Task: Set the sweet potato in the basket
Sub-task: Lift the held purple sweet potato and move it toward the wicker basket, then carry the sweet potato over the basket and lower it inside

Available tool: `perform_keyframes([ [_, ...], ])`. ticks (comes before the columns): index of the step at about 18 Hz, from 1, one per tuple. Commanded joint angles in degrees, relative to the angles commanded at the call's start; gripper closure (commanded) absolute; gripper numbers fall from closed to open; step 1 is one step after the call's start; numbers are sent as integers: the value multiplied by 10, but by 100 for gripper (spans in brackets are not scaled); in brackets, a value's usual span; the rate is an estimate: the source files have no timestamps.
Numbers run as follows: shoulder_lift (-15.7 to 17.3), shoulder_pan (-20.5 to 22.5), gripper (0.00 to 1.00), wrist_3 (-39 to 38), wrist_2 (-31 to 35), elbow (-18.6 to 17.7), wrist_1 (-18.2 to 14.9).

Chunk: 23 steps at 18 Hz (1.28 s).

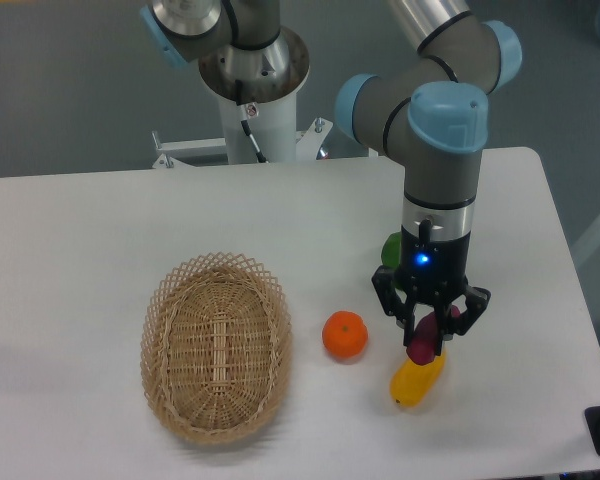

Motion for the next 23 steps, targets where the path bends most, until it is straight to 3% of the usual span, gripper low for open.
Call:
perform_keyframes([
  [12,19,-22,59,-30,5,-21,-1],
  [19,15,-136,58,-149,85,-30,1],
  [23,6,-194,58,-188,114,-55,3],
])
